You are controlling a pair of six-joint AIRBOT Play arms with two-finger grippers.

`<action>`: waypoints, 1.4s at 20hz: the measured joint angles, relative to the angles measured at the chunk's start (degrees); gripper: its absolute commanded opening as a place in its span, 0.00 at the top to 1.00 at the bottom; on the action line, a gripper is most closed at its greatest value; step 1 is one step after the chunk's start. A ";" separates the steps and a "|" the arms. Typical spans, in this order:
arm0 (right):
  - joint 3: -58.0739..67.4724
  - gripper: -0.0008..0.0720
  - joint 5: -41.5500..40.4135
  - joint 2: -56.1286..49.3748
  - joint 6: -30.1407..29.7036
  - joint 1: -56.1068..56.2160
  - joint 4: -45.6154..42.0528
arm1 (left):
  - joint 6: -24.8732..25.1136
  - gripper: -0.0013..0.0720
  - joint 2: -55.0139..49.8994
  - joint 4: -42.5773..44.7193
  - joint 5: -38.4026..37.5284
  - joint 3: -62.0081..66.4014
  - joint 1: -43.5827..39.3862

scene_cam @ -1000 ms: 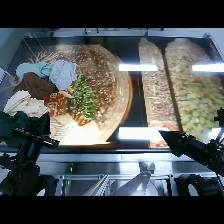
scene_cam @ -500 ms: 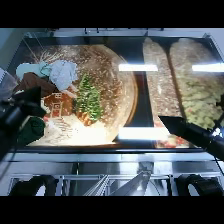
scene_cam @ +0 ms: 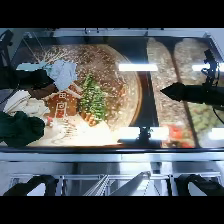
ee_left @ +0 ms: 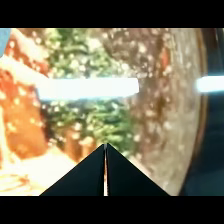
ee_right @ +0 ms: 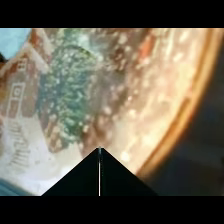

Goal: Fold the shirts.

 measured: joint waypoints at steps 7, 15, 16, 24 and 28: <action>2.36 0.97 1.42 -5.40 -0.52 -1.66 -2.27 | -0.98 0.01 -15.61 3.34 -8.02 7.28 4.66; 2.58 0.97 0.76 -6.36 -0.66 -1.77 -2.64 | 4.13 0.01 -43.67 11.28 -14.80 33.05 5.01; 2.58 0.97 0.37 -6.38 -0.66 -1.77 -2.64 | 4.42 0.01 -46.82 12.22 -14.38 35.93 4.46; 2.58 0.97 -2.21 -6.40 -0.66 -1.77 -2.64 | 4.90 0.87 -60.19 15.30 -9.09 45.88 1.97; 2.58 0.97 -2.60 -6.40 -0.70 -1.77 -2.67 | 5.01 0.95 -60.43 14.12 -3.63 49.05 0.79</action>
